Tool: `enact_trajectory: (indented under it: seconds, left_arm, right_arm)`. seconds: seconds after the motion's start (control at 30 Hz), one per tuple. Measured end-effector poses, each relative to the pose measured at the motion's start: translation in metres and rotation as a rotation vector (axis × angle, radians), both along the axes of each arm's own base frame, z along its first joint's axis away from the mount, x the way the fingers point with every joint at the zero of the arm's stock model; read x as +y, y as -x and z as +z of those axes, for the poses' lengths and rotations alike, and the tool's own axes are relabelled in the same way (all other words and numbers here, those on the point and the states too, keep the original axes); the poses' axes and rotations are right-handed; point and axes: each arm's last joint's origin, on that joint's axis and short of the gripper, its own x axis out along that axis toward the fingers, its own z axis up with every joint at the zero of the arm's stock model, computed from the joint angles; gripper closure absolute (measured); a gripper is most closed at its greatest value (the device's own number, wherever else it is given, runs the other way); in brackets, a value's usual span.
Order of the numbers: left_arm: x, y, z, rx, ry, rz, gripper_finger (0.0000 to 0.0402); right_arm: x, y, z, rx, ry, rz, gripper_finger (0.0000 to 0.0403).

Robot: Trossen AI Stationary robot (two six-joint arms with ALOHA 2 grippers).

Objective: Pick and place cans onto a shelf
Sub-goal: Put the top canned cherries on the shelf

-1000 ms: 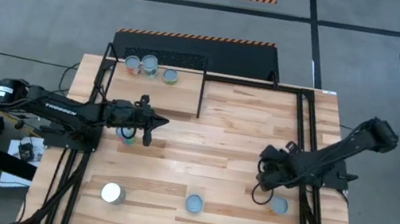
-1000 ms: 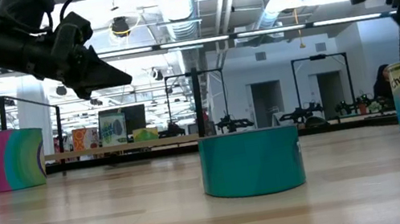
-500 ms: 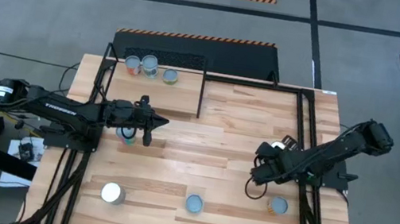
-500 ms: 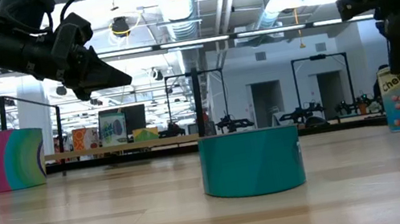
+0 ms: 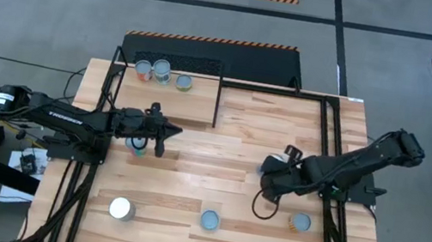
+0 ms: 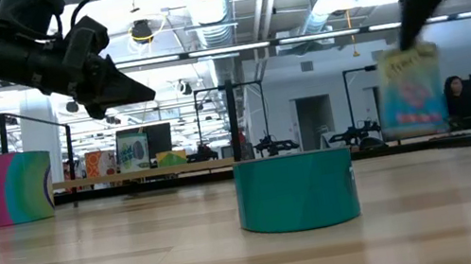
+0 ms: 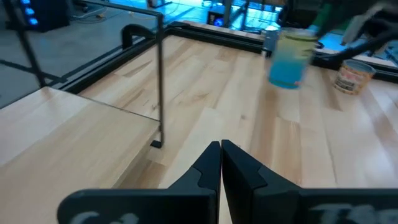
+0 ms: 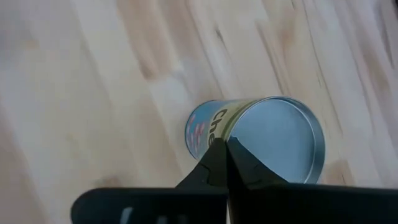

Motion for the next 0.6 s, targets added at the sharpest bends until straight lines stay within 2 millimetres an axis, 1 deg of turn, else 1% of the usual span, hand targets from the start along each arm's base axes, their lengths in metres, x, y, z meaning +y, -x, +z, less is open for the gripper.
enact_trajectory:
  seconds: [0.2,0.3,0.4,0.47,0.6]
  left_arm:
    - [0.003,0.001,0.000,-0.001,-0.002,0.033,0.0400]
    - [0.006,0.001,0.000,-0.001,-0.002,0.049,0.0400]
    - [0.010,0.002,0.002,-0.008,-0.005,0.066,0.0400]
    - [0.012,0.003,0.003,-0.011,-0.006,0.059,0.0400]
    - [0.015,0.006,0.005,-0.023,-0.009,0.054,0.0400]
  right_arm:
    - [0.002,-0.029,0.049,-0.237,-0.025,0.169,0.0399]
    - [-0.003,-0.051,0.073,-0.357,-0.026,0.255,0.0399]
    - [-0.010,-0.074,0.086,-0.359,0.030,0.321,0.0400]
    - [-0.015,-0.094,0.096,-0.375,0.073,0.348,0.0400]
    - [-0.033,-0.132,0.110,-0.370,0.123,0.404,0.0399]
